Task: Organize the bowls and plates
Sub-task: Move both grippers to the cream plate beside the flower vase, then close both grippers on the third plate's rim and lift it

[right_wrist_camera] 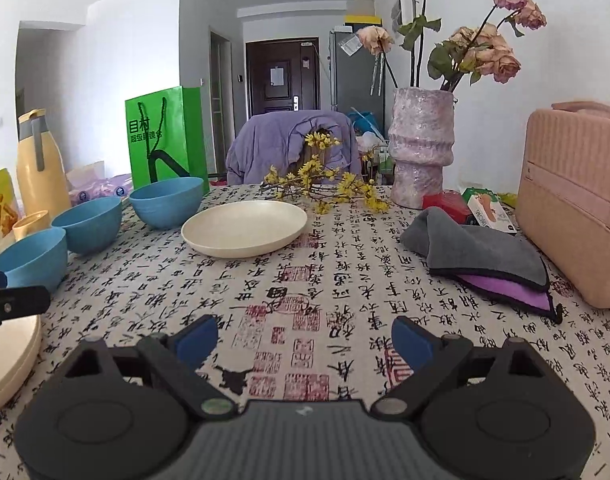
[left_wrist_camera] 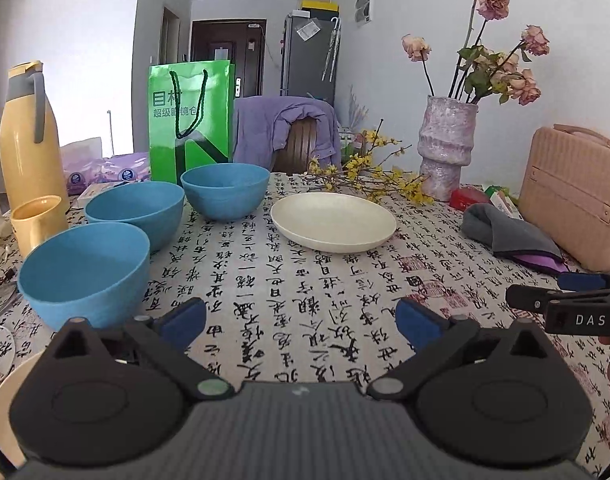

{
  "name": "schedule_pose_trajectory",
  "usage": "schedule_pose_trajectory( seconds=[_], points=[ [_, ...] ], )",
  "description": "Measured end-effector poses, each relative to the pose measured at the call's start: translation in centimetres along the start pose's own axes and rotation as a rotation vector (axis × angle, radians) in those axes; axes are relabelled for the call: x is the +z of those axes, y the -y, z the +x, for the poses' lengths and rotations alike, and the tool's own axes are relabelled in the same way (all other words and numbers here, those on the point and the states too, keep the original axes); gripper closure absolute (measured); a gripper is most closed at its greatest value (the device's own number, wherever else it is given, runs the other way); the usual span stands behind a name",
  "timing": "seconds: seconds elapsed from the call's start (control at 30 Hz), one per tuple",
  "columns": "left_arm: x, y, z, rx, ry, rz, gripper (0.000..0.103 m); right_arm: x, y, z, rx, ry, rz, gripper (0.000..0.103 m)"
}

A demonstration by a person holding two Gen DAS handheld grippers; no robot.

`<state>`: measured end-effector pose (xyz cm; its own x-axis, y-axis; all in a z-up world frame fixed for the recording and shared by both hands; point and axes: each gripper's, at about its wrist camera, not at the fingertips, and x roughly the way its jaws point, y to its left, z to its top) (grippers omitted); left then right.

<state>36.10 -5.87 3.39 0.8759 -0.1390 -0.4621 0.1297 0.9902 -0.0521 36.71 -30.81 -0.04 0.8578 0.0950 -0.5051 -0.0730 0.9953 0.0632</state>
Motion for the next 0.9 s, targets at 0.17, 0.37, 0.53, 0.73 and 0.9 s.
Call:
schedule_pose_trajectory(
  seconds=[0.17,0.37,0.53,0.73,0.9],
  points=[
    [2.8,-0.3,4.4,-0.014,-0.045,-0.017,0.0,2.6,1.3,4.3,0.017,-0.041,0.035,0.009],
    [6.1,-1.1,10.4,-0.02,-0.112,-0.025,0.004,6.2,2.6,9.5,0.063,-0.069,0.079,0.009],
    [8.4,-2.1,16.8,-0.012,-0.182,-0.081,0.022,9.4,3.1,15.2,0.089,-0.082,0.104,0.011],
    [9.4,-1.9,23.9,0.043,-0.211,-0.048,0.04,11.2,2.7,23.0,0.079,-0.142,0.118,0.02],
    [9.4,-1.8,27.4,0.079,-0.212,-0.042,0.055,10.9,2.9,27.8,0.078,-0.184,0.168,0.057]
  ],
)
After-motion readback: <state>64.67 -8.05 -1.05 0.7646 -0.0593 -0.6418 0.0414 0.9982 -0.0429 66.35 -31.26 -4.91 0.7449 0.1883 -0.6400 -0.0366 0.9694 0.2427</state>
